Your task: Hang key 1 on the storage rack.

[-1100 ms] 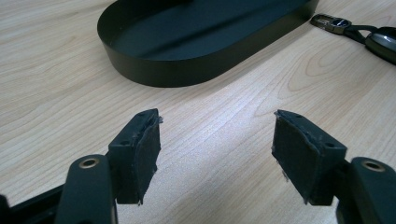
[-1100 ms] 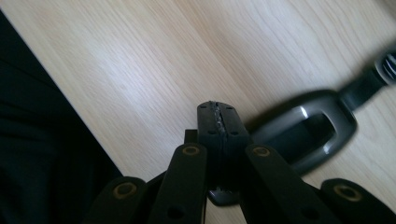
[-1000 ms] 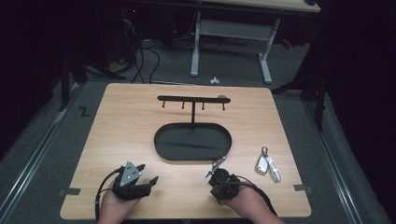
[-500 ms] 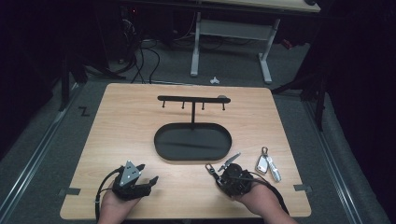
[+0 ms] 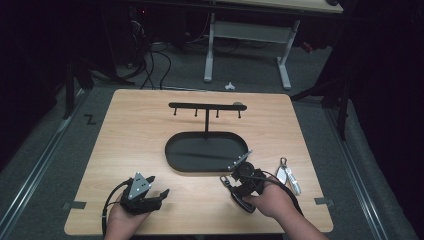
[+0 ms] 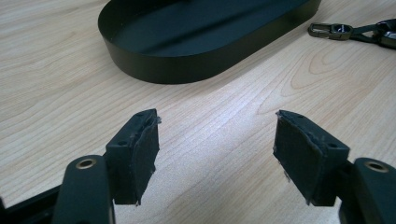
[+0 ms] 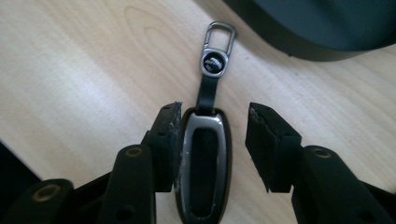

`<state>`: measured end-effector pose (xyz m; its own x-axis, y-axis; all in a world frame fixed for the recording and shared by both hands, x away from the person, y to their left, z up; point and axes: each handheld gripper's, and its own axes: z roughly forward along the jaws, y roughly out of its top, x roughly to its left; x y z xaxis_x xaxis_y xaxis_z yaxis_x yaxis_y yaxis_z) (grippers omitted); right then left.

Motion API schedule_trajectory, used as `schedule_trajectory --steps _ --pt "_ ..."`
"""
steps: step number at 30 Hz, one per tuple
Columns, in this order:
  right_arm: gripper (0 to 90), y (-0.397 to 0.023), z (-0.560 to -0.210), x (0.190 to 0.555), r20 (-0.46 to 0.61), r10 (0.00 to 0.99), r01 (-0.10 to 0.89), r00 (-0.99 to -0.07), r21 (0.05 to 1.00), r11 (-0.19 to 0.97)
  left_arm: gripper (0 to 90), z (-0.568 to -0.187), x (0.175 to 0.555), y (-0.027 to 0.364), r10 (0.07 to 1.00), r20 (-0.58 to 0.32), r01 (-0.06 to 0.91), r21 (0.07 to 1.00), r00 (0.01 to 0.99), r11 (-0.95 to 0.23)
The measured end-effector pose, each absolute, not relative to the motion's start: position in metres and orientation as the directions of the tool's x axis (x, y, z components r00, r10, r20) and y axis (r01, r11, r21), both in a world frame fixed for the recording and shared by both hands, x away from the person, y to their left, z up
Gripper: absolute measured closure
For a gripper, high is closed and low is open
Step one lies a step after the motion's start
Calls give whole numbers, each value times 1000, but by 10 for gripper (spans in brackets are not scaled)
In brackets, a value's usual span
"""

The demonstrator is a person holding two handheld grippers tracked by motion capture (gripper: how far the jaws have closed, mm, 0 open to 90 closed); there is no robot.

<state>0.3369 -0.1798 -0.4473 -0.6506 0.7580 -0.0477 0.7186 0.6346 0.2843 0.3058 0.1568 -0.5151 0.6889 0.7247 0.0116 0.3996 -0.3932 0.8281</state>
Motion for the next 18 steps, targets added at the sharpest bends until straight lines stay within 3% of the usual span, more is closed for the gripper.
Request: schedule_trajectory --steps 8,15,18 --pt "455 -170 -448 349 -72 749 715 -658 253 652 313 -515 306 157 722 12 399 827 692 -396" --pt "471 -165 -456 356 -41 753 726 -657 236 646 315 -516 306 156 718 17 395 825 696 -403" --pt "522 -163 -462 361 -36 752 731 -658 208 650 318 -516 306 155 714 16 395 824 700 -407"
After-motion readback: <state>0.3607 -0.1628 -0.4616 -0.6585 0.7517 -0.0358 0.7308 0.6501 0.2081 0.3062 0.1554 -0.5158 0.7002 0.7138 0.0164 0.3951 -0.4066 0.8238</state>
